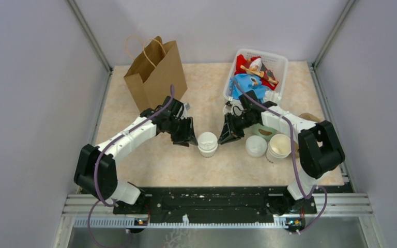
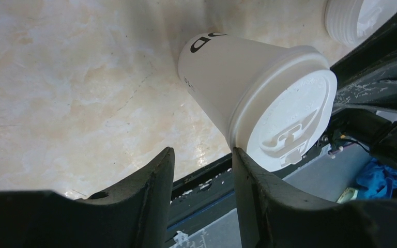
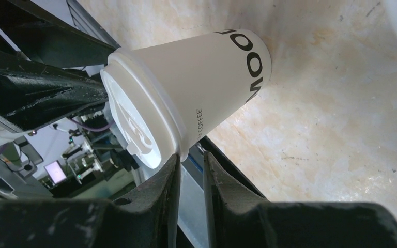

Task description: Pack the takeout coffee

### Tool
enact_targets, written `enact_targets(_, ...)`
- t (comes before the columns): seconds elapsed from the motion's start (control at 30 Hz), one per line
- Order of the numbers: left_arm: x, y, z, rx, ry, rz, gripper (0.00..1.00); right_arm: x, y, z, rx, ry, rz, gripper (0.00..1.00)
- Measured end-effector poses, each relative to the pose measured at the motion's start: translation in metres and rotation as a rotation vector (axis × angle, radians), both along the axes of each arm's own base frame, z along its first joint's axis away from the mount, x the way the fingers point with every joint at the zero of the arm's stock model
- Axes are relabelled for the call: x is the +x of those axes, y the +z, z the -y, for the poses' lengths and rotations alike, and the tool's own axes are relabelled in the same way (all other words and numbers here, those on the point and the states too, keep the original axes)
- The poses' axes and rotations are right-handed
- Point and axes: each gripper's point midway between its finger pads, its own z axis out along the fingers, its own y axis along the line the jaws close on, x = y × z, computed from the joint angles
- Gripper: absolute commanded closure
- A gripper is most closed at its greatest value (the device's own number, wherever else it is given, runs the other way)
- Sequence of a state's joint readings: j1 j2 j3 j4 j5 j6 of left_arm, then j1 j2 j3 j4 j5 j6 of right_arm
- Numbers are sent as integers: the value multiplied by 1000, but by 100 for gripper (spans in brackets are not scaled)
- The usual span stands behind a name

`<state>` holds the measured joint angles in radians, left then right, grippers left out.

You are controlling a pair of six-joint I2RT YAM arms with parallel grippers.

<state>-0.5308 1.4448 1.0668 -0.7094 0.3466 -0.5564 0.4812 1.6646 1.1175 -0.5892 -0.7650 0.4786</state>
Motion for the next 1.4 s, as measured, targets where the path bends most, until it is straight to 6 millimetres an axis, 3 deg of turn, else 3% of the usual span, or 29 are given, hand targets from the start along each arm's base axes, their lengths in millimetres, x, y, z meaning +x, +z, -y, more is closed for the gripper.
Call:
enact_targets(0.23, -3, -9, 0, -27, -11, 19, 50, -1, -5, 0, 45, -17, -9, 79)
enact_targets(0.5, 2, 1, -3, 20, -31, 36, 39, 2, 3, 0, -9, -18, 5, 73)
enact_targets(0.73, 12, 30, -5, 42, -35, 79, 25, 21, 33, 0, -41, -10, 85, 60)
enact_targets(1.0, 5, 54, -4, -15, -51, 130, 28, 11, 28, 3, -44, 19, 58, 58)
enact_targets(1.1, 2, 49, -1, -31, -58, 118, 30, 7, 22, 4, -45, 19, 42, 58)
enact_targets(1.27, -13, 17, -6, -18, -65, 46, 32, 1, 19, -4, -26, 37, 31, 58)
enact_targets(1.4, -17, 9, -6, -13, -67, 19, 32, 0, 20, -11, -1, 46, 43, 58)
